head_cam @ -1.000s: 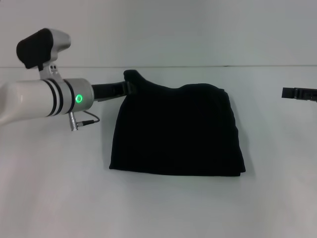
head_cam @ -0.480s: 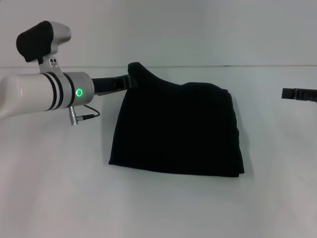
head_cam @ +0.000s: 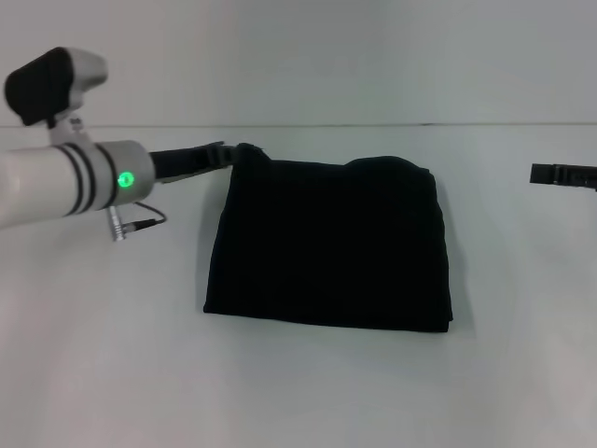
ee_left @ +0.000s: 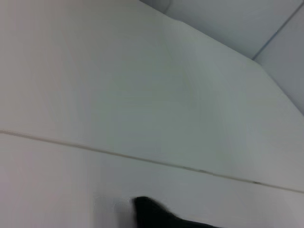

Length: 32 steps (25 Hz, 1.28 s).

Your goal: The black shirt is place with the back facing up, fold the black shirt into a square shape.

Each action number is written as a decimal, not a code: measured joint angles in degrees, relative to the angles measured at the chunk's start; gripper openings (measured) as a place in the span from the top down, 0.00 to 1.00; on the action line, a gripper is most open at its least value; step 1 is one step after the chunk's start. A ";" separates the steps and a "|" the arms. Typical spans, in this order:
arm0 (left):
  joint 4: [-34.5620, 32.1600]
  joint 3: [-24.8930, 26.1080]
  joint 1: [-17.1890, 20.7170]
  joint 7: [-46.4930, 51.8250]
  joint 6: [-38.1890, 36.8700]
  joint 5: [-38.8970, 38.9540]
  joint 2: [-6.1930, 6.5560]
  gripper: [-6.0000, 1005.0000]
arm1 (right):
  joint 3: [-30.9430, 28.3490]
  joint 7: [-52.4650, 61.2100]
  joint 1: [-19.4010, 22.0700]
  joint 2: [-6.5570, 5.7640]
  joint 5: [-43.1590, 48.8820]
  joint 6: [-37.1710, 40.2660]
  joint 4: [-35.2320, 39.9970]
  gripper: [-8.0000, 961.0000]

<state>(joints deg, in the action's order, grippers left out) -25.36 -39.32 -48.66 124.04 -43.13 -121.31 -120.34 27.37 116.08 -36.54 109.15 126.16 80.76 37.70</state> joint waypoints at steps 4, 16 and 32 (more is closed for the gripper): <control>-6.32 0.11 4.08 1.58 -3.34 0.18 0.01 0.68 | -0.54 -0.73 0.18 -0.01 -0.77 0.23 0.49 0.18; -23.25 5.08 12.86 -20.72 -44.59 15.07 -1.41 0.40 | 1.64 -12.26 2.67 4.85 -9.85 10.15 11.94 0.18; -27.04 -2.47 6.05 -23.10 -40.55 -5.12 0.15 0.06 | 11.83 -3.04 -4.00 7.75 5.90 3.89 19.71 0.18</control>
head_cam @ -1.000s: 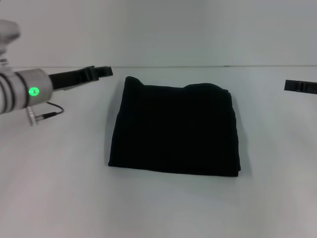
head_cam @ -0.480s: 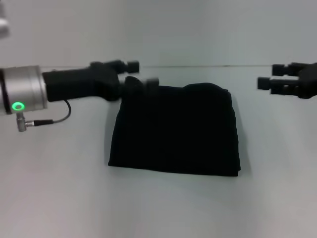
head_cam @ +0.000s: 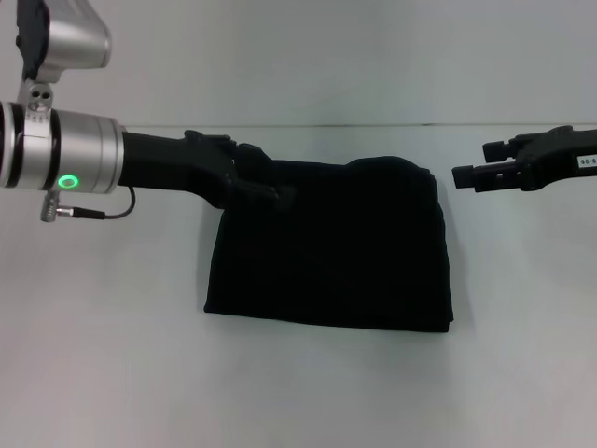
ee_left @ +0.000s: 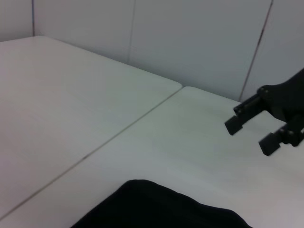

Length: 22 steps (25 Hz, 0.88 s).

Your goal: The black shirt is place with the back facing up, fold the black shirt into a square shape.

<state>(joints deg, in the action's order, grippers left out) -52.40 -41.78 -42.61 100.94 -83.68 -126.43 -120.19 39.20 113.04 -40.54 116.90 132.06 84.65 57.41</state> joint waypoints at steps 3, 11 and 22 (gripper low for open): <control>0.00 0.29 0.26 -0.34 0.13 -0.13 0.30 0.06 | 0.04 -0.16 0.37 0.22 -0.08 -0.35 -0.15 0.18; -0.09 0.17 0.89 -1.10 0.10 -1.43 0.37 0.06 | 0.13 -0.37 0.76 0.37 0.15 -0.14 -0.93 0.18; -0.56 0.36 1.86 -1.08 -0.40 -2.73 0.04 0.06 | 0.71 -0.86 1.00 0.40 0.19 0.18 -0.93 0.18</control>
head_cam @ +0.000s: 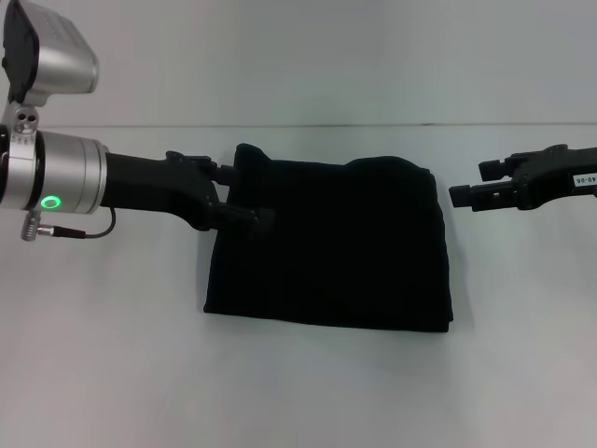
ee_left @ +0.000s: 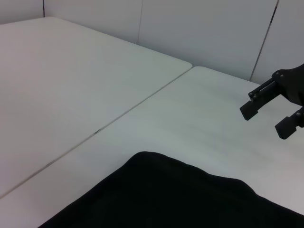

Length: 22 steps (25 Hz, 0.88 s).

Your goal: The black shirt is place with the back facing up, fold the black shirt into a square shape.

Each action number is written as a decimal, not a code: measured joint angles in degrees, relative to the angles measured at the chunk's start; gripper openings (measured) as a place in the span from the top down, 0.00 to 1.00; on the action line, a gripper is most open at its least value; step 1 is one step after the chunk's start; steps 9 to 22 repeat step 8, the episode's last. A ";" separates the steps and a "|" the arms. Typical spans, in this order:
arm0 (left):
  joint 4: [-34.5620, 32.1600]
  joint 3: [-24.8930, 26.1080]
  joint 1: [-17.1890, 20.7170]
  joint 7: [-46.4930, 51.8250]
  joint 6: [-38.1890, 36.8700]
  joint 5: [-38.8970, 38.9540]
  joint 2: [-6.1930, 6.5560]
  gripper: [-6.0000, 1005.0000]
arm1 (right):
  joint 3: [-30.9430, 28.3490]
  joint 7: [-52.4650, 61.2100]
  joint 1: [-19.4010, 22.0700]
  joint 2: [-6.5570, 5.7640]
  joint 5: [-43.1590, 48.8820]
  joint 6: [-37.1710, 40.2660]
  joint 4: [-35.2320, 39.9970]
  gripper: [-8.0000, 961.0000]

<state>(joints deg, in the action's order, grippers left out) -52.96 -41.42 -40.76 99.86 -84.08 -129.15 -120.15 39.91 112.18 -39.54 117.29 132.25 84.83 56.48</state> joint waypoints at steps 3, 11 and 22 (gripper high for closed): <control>-0.02 -0.03 0.10 0.02 -0.04 0.00 -0.06 0.06 | 0.00 -0.03 0.07 0.03 -0.13 0.00 0.01 0.18; -0.04 -0.06 0.19 0.18 -0.04 0.02 -0.09 0.06 | 0.00 -0.06 0.08 0.03 -0.16 -0.07 0.03 0.18; -0.04 -0.06 0.19 0.18 -0.04 0.02 -0.09 0.06 | 0.00 -0.06 0.08 0.03 -0.16 -0.07 0.03 0.18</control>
